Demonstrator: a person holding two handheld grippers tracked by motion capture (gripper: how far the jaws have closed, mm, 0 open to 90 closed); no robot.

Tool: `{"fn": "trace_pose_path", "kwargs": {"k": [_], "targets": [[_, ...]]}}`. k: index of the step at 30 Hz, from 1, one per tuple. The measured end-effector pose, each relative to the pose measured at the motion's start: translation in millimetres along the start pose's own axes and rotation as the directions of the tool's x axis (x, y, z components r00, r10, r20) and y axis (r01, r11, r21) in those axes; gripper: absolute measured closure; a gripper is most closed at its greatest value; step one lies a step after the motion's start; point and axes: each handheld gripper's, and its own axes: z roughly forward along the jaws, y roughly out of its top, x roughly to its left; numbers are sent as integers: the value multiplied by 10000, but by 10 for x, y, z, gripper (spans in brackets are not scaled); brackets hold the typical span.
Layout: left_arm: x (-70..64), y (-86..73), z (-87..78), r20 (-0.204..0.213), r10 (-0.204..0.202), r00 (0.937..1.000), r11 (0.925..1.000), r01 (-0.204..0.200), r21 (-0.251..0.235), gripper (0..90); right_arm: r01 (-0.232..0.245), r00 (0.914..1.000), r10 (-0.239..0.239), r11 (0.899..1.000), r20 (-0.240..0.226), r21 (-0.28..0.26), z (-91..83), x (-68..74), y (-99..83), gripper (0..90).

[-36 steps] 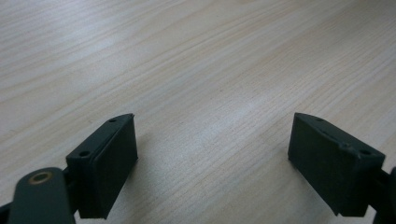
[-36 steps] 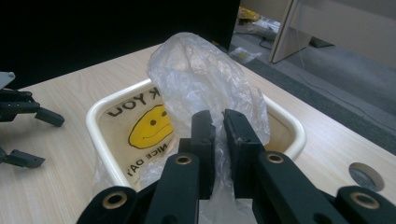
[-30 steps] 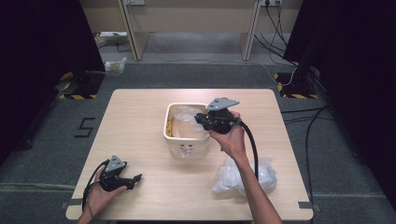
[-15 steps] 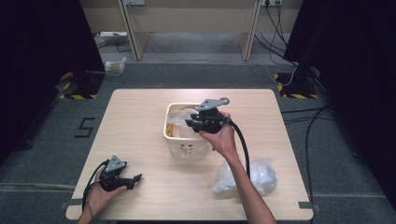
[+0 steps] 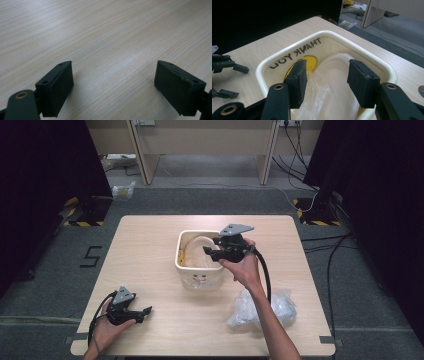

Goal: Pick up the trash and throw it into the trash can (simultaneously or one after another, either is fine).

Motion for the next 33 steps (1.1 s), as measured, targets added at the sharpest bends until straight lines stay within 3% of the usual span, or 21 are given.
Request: {"fn": "trace_pose_path", "kwargs": {"k": [21, 33], "targets": [[-2, -1, 0, 11, -28, 10000, 10000, 28, -1, 146, -257, 9969, 276, 9993, 739, -261, -474, -83, -345, 421], [0, 0, 0, 3, -5, 10000, 10000, 5, 0, 146, -283, 9864, 272, 9996, 1620, 43, -727, -154, -655, 400]]}}
